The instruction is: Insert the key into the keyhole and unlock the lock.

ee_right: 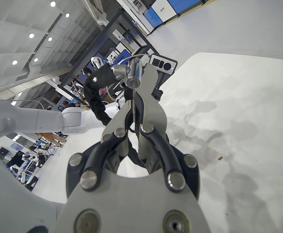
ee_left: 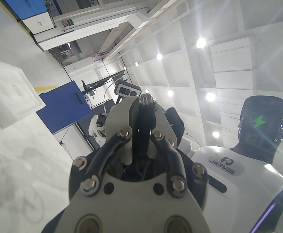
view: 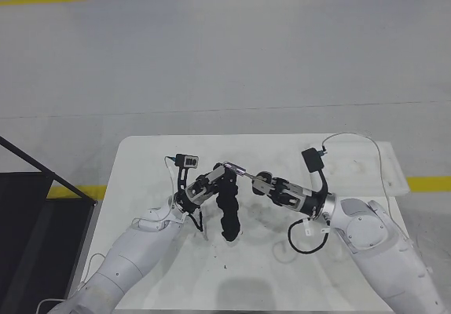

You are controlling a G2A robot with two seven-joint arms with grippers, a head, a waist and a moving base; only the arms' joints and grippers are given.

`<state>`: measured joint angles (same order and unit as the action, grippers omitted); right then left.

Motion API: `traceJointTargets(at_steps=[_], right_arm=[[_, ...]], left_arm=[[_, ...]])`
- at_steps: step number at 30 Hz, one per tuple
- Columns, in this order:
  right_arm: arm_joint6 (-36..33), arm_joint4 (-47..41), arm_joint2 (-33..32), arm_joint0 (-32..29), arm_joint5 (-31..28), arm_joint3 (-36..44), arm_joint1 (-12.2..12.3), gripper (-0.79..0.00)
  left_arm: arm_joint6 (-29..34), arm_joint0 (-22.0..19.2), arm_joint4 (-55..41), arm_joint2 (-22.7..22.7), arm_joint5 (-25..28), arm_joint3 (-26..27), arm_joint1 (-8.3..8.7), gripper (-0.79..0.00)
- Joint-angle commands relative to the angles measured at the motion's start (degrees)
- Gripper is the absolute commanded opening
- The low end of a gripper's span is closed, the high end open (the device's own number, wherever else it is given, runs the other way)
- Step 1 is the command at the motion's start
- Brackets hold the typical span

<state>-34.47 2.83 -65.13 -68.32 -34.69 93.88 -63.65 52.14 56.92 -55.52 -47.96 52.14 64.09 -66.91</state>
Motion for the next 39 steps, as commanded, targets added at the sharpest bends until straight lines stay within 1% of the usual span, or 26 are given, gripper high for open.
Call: traceJointTargets(at_steps=[1, 10, 11, 12, 25, 27, 29, 31, 32, 33, 37, 39], right_arm=[[0.0, 0.1, 0.1, 0.2, 0.0, 0.0, 0.0, -0.785], [-0.5, 0.1, 0.8, 1.2, 0.6, -0.1, -0.2, -0.785], [-0.7, -0.2, 0.9, 1.2, 0.9, -0.2, -0.2, -0.468], [-0.9, -0.4, 1.0, 1.3, 1.1, -0.1, -0.2, 0.000], [0.2, -1.4, 0.5, 0.3, 1.1, 0.3, -0.3, 0.000], [-0.3, -4.8, 0.1, -0.5, 3.4, 1.0, -0.2, 0.000], [-1.3, -5.0, -0.9, -0.8, 6.0, 1.7, 0.0, 0.000], [-2.2, -5.8, -1.8, -1.5, 9.2, 2.9, 0.3, 0.000], [-3.0, -7.3, -2.3, -1.9, 11.6, 3.5, 0.4, 0.000], [-3.3, -7.7, -2.7, -2.0, 12.6, 3.9, 0.4, 0.000], [-4.5, -9.3, -4.3, -2.7, 17.7, 5.9, 0.7, 0.000], [-5.1, -9.3, -4.6, -2.4, 19.5, 6.1, 0.8, 0.000]], left_arm=[[0.0, 0.0, 0.0, 0.0, 0.0, 0.0, 0.00, -0.785], [0.0, 0.0, 0.0, 0.0, 0.0, 0.0, 0.00, -0.785], [0.0, 0.0, 0.0, 0.0, 0.0, 0.0, 0.00, -0.785], [0.0, 0.0, 0.0, 0.0, 0.0, 0.0, 0.00, -0.785], [0.0, 0.0, 0.0, 0.0, 0.0, 0.0, 0.00, -0.785], [0.0, 0.0, 0.0, 0.0, 0.0, 0.0, 0.00, -0.785], [-1.7, 0.4, 0.5, -0.5, -1.1, 0.6, 0.01, -0.785], [-3.4, 0.6, 4.8, -1.6, -1.0, 0.9, 0.28, -0.785], [-5.6, 0.5, 10.2, -2.6, -0.4, 0.5, 0.52, -0.785], [-7.0, 0.6, 12.5, -2.9, -0.3, 0.8, 0.57, -0.785], [-13.5, 2.3, 23.3, -4.3, -1.7, 4.7, 0.77, -0.785], [-16.3, 3.4, 27.2, -5.0, -2.7, 6.9, 0.82, -0.785]])
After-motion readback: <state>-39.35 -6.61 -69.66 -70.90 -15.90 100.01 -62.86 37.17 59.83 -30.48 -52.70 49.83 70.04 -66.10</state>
